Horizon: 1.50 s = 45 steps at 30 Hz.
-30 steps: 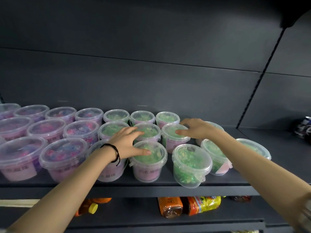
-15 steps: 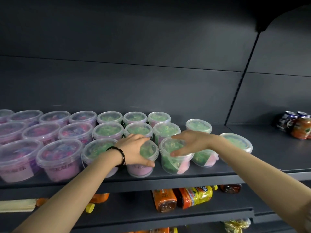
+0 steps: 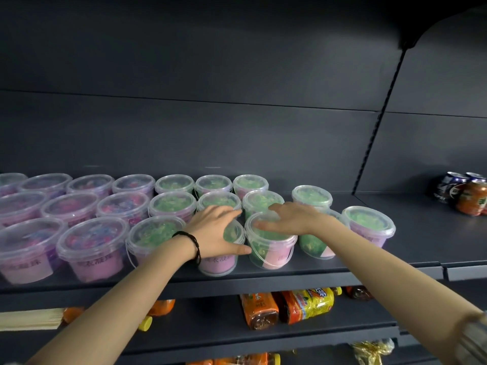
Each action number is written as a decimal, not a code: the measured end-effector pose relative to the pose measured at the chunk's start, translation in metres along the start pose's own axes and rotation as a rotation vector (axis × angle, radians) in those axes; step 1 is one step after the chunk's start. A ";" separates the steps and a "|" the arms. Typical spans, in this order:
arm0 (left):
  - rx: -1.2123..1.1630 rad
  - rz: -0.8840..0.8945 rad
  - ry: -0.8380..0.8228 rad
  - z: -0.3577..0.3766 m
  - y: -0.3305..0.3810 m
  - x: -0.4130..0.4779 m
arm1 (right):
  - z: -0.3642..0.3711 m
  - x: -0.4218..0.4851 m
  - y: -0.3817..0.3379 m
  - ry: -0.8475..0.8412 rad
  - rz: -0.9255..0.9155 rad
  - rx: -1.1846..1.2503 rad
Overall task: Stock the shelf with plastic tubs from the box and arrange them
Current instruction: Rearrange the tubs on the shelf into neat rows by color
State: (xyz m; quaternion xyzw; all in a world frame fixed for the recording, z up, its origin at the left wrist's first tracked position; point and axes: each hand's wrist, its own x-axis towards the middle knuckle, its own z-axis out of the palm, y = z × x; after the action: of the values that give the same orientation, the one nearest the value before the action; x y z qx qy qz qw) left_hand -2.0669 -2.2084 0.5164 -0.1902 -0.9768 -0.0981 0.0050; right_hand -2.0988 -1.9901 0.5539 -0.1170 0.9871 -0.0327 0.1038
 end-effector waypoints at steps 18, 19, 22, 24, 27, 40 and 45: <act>-0.124 0.155 0.029 0.012 0.049 0.024 | -0.003 -0.024 0.115 0.015 0.240 0.037; -0.134 0.153 0.030 0.013 0.048 0.025 | -0.002 -0.020 0.113 0.042 0.272 0.034; -0.149 0.157 0.032 0.013 0.047 0.027 | 0.001 -0.007 0.109 0.083 0.367 0.030; -0.155 0.160 0.034 0.014 0.047 0.027 | 0.005 0.000 0.104 0.111 0.400 0.027; -0.170 0.153 0.035 0.013 0.047 0.028 | 0.011 0.007 0.096 0.149 0.394 0.008; -0.207 0.165 0.041 0.016 0.045 0.031 | -0.003 0.043 0.089 0.038 0.477 -0.097; -0.199 0.182 0.043 0.018 0.044 0.032 | -0.005 0.076 0.088 0.106 0.509 -0.073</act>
State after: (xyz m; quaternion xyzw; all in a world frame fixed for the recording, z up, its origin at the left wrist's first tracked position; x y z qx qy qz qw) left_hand -2.0802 -2.1535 0.5088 -0.2754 -0.9407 -0.1976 0.0160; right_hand -2.1921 -1.9230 0.5357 0.1333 0.9894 0.0242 0.0526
